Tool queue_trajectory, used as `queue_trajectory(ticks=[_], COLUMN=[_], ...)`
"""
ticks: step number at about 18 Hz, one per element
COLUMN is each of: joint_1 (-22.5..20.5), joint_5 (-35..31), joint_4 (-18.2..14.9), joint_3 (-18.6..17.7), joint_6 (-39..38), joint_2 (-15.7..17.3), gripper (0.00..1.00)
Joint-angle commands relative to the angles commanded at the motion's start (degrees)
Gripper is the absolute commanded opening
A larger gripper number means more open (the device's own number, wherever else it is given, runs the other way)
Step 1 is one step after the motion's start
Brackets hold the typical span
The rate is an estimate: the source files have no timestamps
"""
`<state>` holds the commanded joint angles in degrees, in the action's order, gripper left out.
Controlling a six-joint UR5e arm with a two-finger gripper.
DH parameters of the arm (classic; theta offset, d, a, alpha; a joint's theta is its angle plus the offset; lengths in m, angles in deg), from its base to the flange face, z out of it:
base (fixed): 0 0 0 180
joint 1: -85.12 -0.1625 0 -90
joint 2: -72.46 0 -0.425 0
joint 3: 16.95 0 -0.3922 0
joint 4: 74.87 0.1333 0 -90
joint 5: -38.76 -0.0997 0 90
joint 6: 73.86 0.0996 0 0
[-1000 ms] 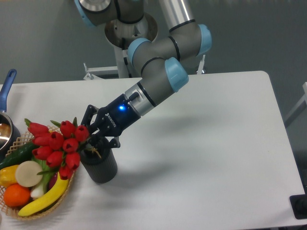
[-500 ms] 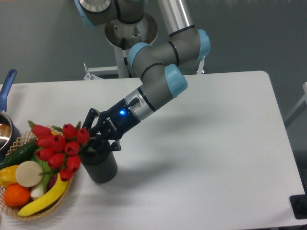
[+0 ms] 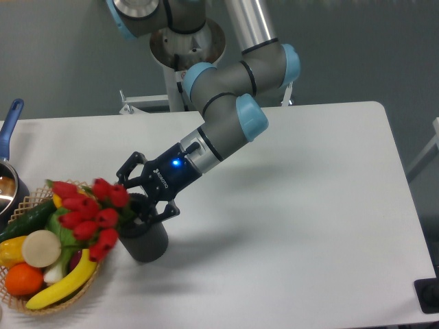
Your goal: Insert the flowers into the vase
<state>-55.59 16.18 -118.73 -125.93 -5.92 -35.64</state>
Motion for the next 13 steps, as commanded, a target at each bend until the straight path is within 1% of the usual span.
queue_trajectory(ticks=[3,4,5,6,8,13], joint_1=[-0.2,-0.2,-0.3,-0.4,-0.7,-3.5], joint_5=[0.0,0.0,0.0,0.0,0.0,0.2], joint_4=[0.0,0.0,0.0,0.0,0.0,0.1], joint_3=[-0.2,-0.3,-0.3,-0.3,-0.4,-0.6], joint_6=[0.0,0.0,0.0,-0.1,-0.1,-0.1], joint_2=[0.1,0.1,0.1,0.3,0.6,2.4], gripper=[0.83,0.89,0.98,1.00,1.00,1.00])
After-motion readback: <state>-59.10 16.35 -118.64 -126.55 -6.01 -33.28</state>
